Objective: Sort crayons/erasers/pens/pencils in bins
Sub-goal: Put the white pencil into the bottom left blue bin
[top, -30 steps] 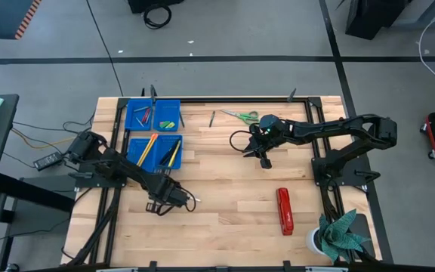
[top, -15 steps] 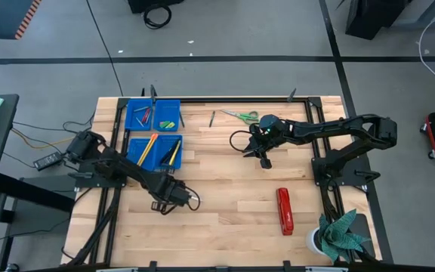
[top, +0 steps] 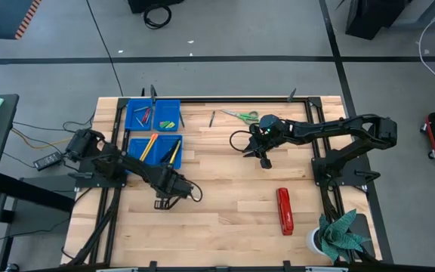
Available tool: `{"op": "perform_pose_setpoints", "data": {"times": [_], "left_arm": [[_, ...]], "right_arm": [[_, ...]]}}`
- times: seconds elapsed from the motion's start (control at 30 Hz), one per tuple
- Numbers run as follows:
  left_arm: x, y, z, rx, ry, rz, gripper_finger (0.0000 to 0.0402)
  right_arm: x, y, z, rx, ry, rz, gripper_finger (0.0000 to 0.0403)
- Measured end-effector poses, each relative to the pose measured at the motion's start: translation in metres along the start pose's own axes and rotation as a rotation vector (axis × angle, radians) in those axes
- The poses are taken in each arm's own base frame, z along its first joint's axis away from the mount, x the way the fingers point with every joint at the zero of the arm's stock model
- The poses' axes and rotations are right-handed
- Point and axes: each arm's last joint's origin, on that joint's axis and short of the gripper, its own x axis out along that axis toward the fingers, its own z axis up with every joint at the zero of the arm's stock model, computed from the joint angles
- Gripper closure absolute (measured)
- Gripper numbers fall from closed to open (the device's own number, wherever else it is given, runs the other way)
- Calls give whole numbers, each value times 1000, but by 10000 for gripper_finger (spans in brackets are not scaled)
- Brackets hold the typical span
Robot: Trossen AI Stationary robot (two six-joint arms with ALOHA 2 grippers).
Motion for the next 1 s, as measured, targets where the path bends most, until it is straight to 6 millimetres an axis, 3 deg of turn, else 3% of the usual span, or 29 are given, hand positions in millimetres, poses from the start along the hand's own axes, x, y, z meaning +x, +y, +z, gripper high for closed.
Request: {"op": "perform_pose_setpoints", "data": {"times": [0.37, 0.7, 1.0], "left_arm": [[0, 4, 1, 20, 9, -33, 364], [-24, 0, 14, 56, 8, -34, 354], [-53, 3, 3, 39, 191, 23, 360]], "right_arm": [[0, 0, 0, -1, 0, 0, 315], [0, 0, 0, 0, 0, 0, 315], [0, 0, 0, 0, 2, 1, 315]]}}
